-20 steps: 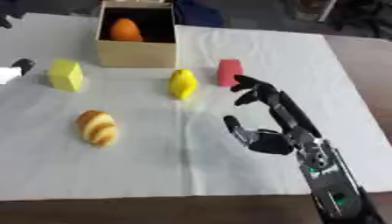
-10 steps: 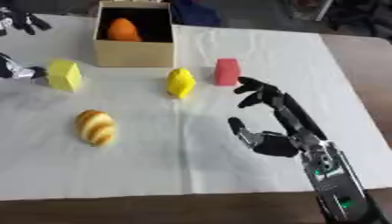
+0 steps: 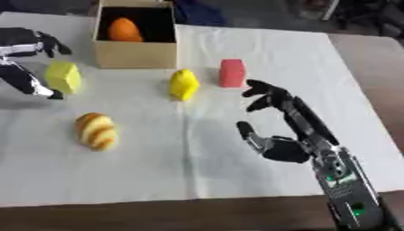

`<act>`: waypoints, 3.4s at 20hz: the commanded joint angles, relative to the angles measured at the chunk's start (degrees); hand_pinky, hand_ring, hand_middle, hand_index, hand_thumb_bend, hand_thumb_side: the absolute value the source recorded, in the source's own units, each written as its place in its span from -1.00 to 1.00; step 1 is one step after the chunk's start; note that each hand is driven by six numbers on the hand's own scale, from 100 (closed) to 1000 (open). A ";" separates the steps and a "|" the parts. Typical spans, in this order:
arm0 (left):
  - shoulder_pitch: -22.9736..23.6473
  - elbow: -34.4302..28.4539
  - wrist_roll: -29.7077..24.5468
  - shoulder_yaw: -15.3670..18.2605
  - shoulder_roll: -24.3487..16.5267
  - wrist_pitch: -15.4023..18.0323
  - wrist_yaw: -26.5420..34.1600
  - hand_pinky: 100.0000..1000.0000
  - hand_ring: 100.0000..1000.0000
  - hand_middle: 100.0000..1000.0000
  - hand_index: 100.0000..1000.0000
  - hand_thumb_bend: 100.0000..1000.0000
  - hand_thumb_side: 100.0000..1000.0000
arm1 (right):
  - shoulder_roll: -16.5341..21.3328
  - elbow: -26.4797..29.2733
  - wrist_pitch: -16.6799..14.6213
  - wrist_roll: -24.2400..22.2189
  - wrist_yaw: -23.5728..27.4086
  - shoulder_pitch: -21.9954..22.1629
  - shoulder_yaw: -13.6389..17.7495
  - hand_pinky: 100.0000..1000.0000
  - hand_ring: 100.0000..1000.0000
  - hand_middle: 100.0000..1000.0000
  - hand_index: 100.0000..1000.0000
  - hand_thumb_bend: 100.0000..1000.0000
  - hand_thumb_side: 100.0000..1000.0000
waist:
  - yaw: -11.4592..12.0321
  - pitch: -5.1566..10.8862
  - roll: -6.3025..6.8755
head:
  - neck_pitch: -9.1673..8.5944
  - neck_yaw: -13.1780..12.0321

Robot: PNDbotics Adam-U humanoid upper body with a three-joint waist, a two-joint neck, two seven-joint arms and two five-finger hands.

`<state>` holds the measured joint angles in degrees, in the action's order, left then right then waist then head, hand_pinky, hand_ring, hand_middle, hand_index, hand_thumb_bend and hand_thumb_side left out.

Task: Pick up objects on the table and place them in the box.

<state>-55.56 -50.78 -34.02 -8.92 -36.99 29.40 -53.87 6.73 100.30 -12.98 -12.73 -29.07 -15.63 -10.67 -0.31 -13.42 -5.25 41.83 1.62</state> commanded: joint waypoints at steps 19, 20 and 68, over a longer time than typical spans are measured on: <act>-0.66 1.01 11.61 1.54 -0.12 -1.99 -7.05 0.38 0.07 -0.05 0.25 -0.45 -0.65 | -0.16 0.54 -0.13 -0.05 0.49 -0.45 0.19 0.36 0.24 0.47 0.88 -0.70 -0.21 | -0.51 1.50 0.53 | 0.02 0.18; -0.70 0.81 12.27 1.55 -0.26 -2.06 -7.15 0.37 0.06 -0.06 0.24 -0.46 -0.66 | -0.16 0.53 -0.13 -0.05 0.48 -0.45 0.19 0.36 0.24 0.47 0.88 -0.70 -0.21 | -0.51 1.51 0.54 | 0.00 0.19; -6.63 1.78 38.82 4.22 4.80 -12.64 -7.39 0.55 0.38 0.55 0.81 -0.39 -0.97 | -0.73 0.12 -0.24 -0.67 1.69 -0.26 -1.02 0.36 0.23 0.46 0.88 -0.74 -0.19 | -5.38 1.88 0.08 | -0.49 -2.18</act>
<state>-61.11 -47.52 5.14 -4.93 -30.16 16.56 -62.15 5.75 99.75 -13.24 -13.52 -27.59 -15.57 -12.03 -5.65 -13.14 -5.27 41.73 -0.78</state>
